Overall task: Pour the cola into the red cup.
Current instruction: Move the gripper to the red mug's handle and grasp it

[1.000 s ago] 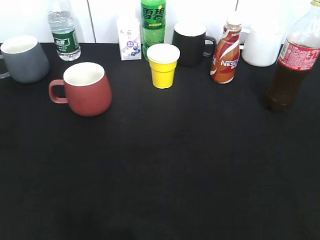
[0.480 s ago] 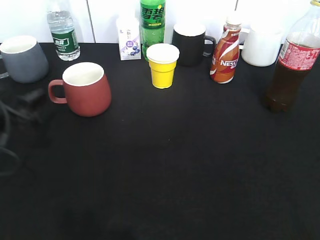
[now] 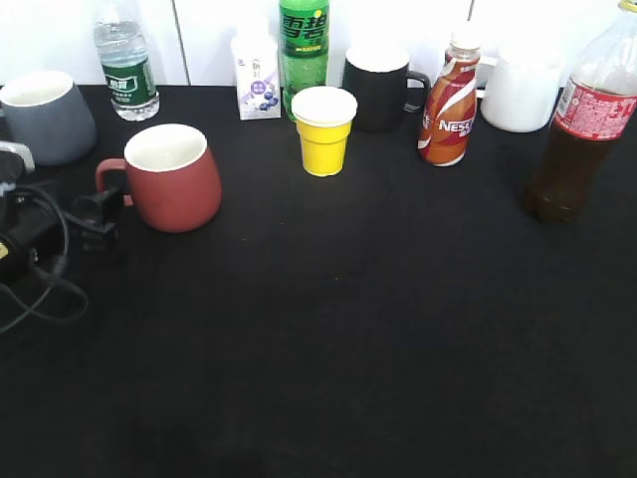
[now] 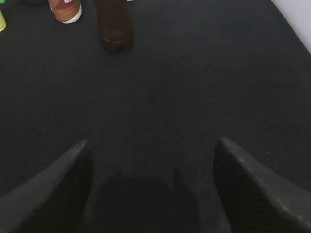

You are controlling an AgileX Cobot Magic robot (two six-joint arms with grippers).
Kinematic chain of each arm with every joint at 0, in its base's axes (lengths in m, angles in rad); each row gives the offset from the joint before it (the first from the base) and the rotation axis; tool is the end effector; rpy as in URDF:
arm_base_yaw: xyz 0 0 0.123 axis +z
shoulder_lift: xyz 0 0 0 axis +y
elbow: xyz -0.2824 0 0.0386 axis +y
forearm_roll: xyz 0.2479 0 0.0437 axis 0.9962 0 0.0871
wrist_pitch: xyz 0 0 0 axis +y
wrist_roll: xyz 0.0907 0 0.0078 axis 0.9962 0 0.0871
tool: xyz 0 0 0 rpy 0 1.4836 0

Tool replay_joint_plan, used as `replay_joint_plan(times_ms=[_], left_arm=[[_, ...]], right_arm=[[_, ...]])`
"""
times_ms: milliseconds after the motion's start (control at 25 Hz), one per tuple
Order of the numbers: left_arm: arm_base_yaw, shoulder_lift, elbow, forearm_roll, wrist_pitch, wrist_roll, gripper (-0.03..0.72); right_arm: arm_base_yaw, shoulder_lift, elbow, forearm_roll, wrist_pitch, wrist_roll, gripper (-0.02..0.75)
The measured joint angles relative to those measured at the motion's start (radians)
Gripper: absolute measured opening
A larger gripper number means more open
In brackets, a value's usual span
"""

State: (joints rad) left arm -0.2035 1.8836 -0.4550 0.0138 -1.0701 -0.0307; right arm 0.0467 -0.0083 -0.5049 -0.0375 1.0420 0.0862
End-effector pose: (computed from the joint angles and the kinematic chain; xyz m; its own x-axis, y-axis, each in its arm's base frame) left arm 0.2835 -0.0596 0.1161 -0.2676 0.0306 -0.9631 0.2071 0.9780 -0.0264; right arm -0.0058 -0.0032 0.2801 -0.4269 0.0473 -0.9031 0.0113 0.9988 0.0470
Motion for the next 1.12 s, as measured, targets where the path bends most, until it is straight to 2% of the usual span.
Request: replay_joint_plan(times_ms=[240, 440, 560, 640, 680, 760, 840, 1000, 1120], left_arm=[[0.001, 0.011, -0.064, 0.005, 0.008, 0.000, 0.570], [0.016, 0.074, -0.123, 0.069, 0.026, -0.001, 0.531], [0.059, 0.086, -0.161, 0.145, 0.036, -0.001, 0.494], [0.095, 0.114, -0.202, 0.249, 0.037, -0.001, 0.437], [0.106, 0.136, -0.230, 0.302, 0.036, -0.001, 0.382], [0.107, 0.167, -0.285, 0.359, 0.035, -0.002, 0.225], [0.105, 0.171, -0.299, 0.368, 0.035, -0.006, 0.068], [0.105, 0.161, -0.277, 0.368, 0.012, -0.019, 0.066], [0.105, 0.031, -0.154, 0.374, -0.076, -0.020, 0.065]], right_arm=[[0.000, 0.000, 0.000, 0.000, 0.000, 0.000, 0.585], [0.000, 0.000, 0.000, 0.000, 0.000, 0.000, 0.585], [0.000, 0.000, 0.000, 0.000, 0.000, 0.000, 0.585], [0.000, 0.000, 0.000, 0.000, 0.000, 0.000, 0.585], [0.000, 0.000, 0.000, 0.000, 0.000, 0.000, 0.585], [0.000, 0.000, 0.000, 0.000, 0.000, 0.000, 0.585], [0.000, 0.000, 0.000, 0.000, 0.000, 0.000, 0.585], [0.000, 0.000, 0.000, 0.000, 0.000, 0.000, 0.585], [0.000, 0.000, 0.000, 0.000, 0.000, 0.000, 0.585]])
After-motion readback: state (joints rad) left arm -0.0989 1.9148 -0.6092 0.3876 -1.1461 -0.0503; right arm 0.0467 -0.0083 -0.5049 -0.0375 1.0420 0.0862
